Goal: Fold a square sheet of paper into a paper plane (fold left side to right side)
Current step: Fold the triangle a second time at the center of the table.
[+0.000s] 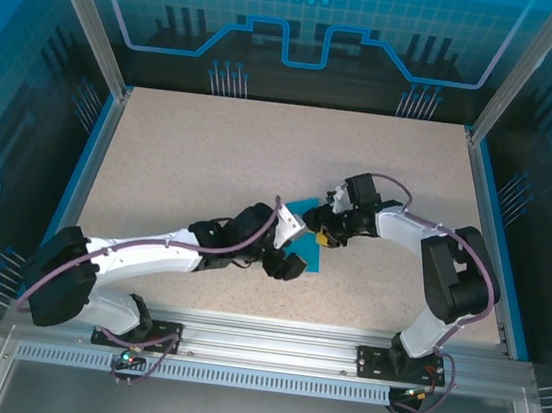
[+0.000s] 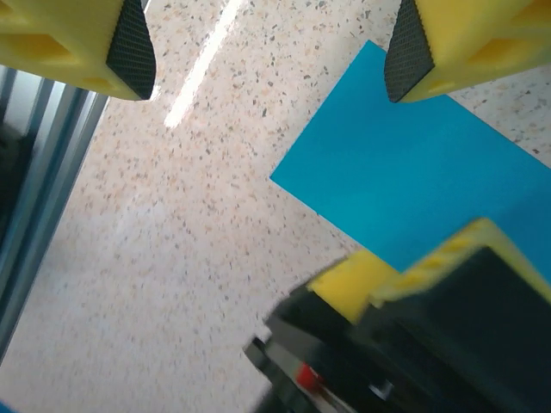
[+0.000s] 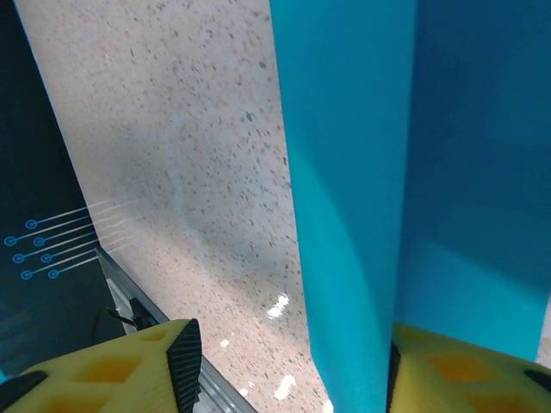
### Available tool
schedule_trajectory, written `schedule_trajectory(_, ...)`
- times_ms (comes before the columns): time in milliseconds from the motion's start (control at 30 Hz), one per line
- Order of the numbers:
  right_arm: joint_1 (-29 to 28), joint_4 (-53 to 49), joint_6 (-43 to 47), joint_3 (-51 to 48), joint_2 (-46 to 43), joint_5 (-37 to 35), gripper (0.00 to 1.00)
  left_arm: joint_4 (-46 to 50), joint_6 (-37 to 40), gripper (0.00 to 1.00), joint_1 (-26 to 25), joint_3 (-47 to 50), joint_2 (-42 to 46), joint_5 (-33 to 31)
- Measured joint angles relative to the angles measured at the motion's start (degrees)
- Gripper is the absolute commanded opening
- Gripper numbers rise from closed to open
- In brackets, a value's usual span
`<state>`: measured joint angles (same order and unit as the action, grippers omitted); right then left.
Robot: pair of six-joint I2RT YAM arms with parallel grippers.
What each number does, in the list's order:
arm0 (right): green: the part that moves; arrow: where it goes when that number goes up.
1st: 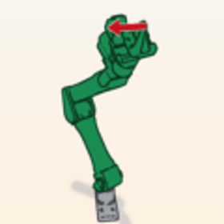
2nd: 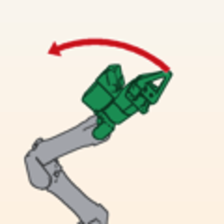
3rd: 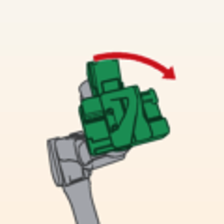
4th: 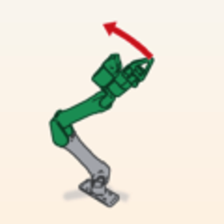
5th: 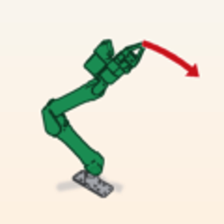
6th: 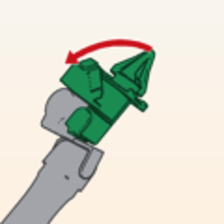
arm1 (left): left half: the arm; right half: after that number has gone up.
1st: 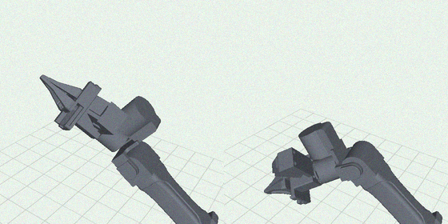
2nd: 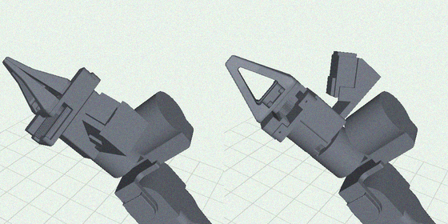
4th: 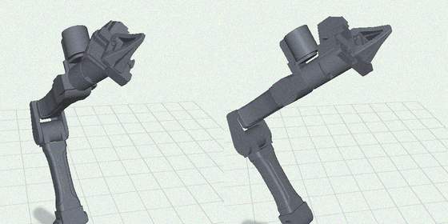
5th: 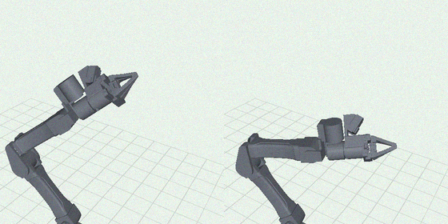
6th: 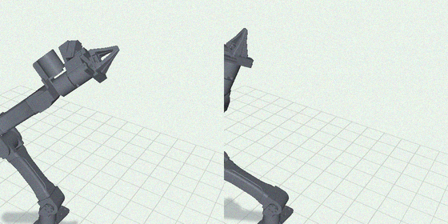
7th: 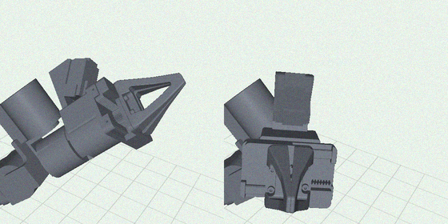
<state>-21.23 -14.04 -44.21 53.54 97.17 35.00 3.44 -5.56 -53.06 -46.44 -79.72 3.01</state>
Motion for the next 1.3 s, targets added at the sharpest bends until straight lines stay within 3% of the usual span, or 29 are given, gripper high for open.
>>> schedule_trajectory(500, 0.3, 0.0, -0.8, 1.4, 1.5, 0.0, 0.55, 3.0, 5.0, 0.76, -7.5, -8.3, -14.2, -9.9)
schedule_trajectory(833, 0.3, 0.0, -1.1, 1.5, 1.9, 0.0, 0.55, 5.2, 5.6, 0.74, -8.3, -13.5, -20.8, -16.1)
schedule_trajectory(933, 0.3, 0.0, -1.3, 1.5, 2.0, 0.0, 0.55, 5.8, 5.8, 0.66, -8.3, -14.4, -22.4, -17.0)
schedule_trajectory(1167, 0.3, 0.0, -1.3, 1.5, 2.2, 0.0, 0.55, 7.0, 5.8, 0.3, -8.2, -15.4, -23.9, -18.3)
schedule_trajectory(1300, 0.3, -0.1, -1.2, 1.5, 2.2, -0.3, 0.55, 7.0, 5.5, 0.18, -7.7, -15.4, -23.8, -18.4)
